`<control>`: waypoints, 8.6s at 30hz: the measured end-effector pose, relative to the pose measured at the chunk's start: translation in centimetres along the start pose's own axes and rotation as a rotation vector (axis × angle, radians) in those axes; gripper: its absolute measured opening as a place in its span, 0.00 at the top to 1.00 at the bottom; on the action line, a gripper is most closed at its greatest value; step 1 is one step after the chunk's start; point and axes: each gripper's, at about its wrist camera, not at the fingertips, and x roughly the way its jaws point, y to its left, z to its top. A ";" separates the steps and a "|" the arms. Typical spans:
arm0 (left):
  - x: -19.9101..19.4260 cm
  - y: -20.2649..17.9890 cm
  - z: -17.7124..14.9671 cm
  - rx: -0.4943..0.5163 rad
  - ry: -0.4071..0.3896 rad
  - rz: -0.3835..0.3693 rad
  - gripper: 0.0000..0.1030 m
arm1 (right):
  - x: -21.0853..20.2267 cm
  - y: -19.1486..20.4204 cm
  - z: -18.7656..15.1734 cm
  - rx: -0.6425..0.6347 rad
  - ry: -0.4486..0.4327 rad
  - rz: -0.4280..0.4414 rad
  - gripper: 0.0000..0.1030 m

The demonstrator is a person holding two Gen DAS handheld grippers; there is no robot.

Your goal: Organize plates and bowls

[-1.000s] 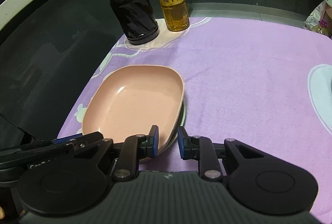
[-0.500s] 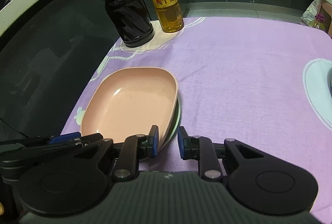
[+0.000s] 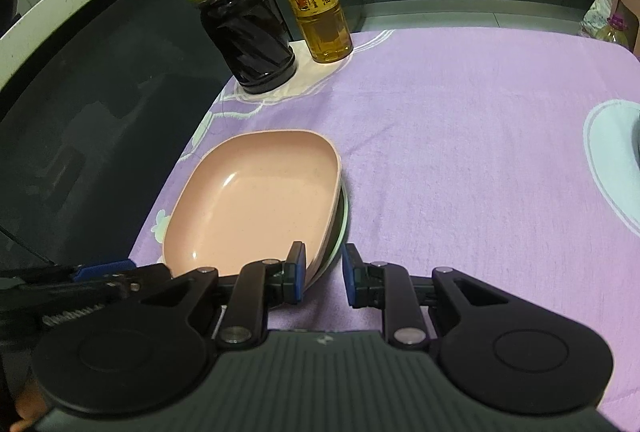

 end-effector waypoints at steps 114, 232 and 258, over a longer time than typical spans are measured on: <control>-9.1 -8.3 -2.1 0.102 -0.392 -0.263 0.87 | -14.6 -4.8 -0.4 0.097 -0.311 -0.021 0.85; 5.4 2.5 0.6 -0.096 -0.110 -0.162 0.59 | 1.5 -1.6 2.1 0.126 0.095 0.006 0.59; 4.6 1.0 0.7 -0.039 -0.174 -0.149 0.66 | 1.9 -0.7 2.3 0.036 0.046 -0.030 0.69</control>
